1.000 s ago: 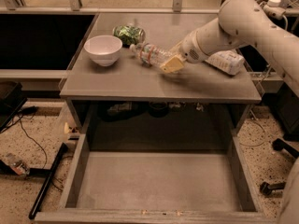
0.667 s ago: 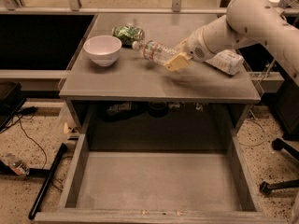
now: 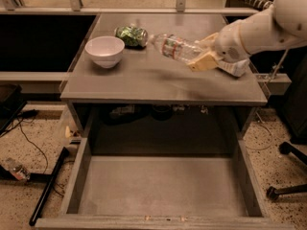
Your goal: Place water bottle into top drawer
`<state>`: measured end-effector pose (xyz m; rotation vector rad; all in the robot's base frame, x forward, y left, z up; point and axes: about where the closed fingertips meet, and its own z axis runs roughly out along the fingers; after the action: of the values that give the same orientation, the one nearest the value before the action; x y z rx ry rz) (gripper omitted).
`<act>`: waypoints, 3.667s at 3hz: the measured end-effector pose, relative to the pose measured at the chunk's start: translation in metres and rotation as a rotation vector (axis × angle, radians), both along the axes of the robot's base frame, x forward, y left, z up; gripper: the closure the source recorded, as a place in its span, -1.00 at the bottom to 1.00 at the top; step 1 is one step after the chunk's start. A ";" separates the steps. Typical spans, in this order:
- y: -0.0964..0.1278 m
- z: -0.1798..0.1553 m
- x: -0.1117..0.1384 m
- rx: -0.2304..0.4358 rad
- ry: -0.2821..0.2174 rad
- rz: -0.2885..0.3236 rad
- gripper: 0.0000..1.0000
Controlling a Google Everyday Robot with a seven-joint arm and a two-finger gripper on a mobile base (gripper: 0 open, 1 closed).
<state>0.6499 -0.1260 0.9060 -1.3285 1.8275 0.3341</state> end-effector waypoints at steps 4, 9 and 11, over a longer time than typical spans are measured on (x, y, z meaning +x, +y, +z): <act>-0.090 -0.018 -0.154 -0.044 -0.022 -0.031 1.00; 0.000 -0.154 -0.222 -0.024 0.158 0.081 1.00; 0.029 -0.221 -0.179 -0.045 0.116 0.020 1.00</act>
Offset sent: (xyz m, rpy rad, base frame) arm -0.1299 -0.1071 -0.0075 -0.0612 -0.0206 -0.0321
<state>0.4711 -0.0972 0.6852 -1.3842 1.9281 0.3902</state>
